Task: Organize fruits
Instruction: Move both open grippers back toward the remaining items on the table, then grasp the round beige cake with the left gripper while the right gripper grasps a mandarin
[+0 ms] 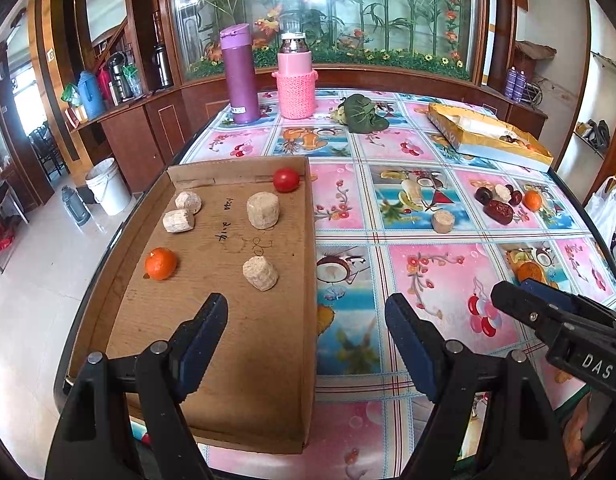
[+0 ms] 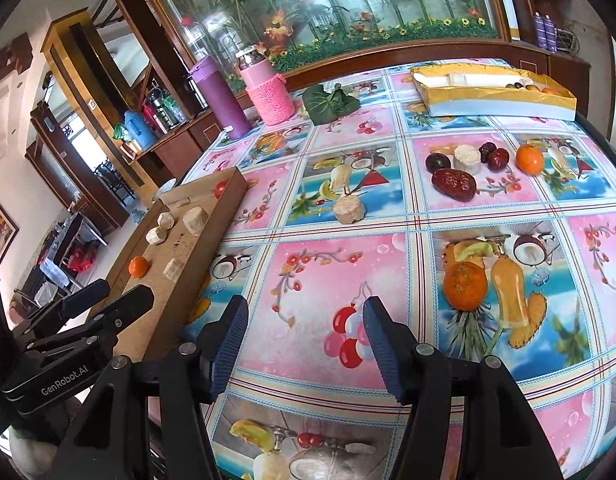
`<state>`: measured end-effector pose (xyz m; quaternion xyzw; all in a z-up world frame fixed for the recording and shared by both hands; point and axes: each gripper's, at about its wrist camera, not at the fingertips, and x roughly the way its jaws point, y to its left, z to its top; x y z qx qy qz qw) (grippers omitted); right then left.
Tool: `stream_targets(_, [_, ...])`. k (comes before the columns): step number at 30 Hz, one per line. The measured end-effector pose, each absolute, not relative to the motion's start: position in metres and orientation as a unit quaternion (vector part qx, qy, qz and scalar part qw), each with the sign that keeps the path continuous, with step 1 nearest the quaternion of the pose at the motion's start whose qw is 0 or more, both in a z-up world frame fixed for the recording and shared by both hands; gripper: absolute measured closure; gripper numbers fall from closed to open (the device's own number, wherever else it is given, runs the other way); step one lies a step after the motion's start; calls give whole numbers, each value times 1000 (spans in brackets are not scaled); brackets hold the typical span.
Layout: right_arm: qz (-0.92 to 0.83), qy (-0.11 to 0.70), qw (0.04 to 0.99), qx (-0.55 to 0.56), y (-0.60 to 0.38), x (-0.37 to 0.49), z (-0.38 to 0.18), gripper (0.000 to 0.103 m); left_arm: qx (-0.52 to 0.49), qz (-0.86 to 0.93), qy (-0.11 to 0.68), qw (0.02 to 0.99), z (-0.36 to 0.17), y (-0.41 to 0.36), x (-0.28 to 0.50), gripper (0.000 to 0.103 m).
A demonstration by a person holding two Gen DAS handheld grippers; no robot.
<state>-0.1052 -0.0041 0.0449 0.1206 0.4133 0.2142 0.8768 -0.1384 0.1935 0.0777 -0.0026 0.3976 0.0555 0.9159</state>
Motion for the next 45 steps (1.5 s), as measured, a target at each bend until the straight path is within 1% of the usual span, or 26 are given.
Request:
stream_targets(4, [195, 416, 877, 137, -26, -97, 44, 39, -13, 48, 407, 912, 74, 194, -133, 23])
stream_targets(9, [141, 423, 880, 162, -83, -86, 41, 39, -5, 41, 417, 908, 67, 185, -121, 23])
stream_targets(15, [69, 439, 885, 138, -142, -73, 38, 39, -11, -9, 439, 898, 58, 159, -94, 23])
stream_targets(20, [68, 448, 881, 139, -165, -60, 38, 39, 1, -42, 438, 898, 58, 127, -64, 23])
stream_targets(26, [145, 463, 864, 134, -134, -55, 28, 39, 29, -69, 443, 894, 41, 96, -24, 23])
stream_targets(29, [179, 465, 860, 107, -106, -58, 23, 39, 29, -75, 453, 888, 30, 90, -6, 23])
stream_targets(35, [202, 462, 862, 53, -73, -60, 18, 39, 26, -89, 449, 889, 19, 86, 11, 23])
stream_targets(37, [200, 463, 862, 44, -69, -58, 14, 40, 20, -94, 452, 887, 15, 86, 14, 23])
stream_targets(38, [197, 460, 865, 37, -67, -57, 14, 43, 17, -97, 454, 885, 13, 86, 16, 23])
stream_targets(39, [196, 460, 865, 33, -66, -57, 14, 47, 16, -99, 456, 884, 11, 85, 16, 26])
stream_targets(40, [195, 460, 866, 29, -65, -56, 14, 48, 17, -101, 458, 883, 9, 84, 17, 31])
stream_targets(41, [194, 459, 867, 26, -63, -55, 14, 49, 27, -96, 453, 886, 9, 82, 16, 32])
stream_targets(42, [192, 458, 867, 23, -61, -55, 14, 52, 36, -94, 452, 887, 8, 80, 15, 41])
stream_targets(43, [189, 457, 869, 18, -60, -55, 14, 54, 50, -87, 448, 888, 8, 77, 14, 52])
stream_targets(44, [184, 456, 871, 10, -59, -55, 14, 58, 53, -94, 445, 889, 9, 76, 13, 58])
stream_targets(45, [181, 456, 871, 6, -58, -55, 14, 62, 55, -94, 445, 889, 10, 75, 12, 70])
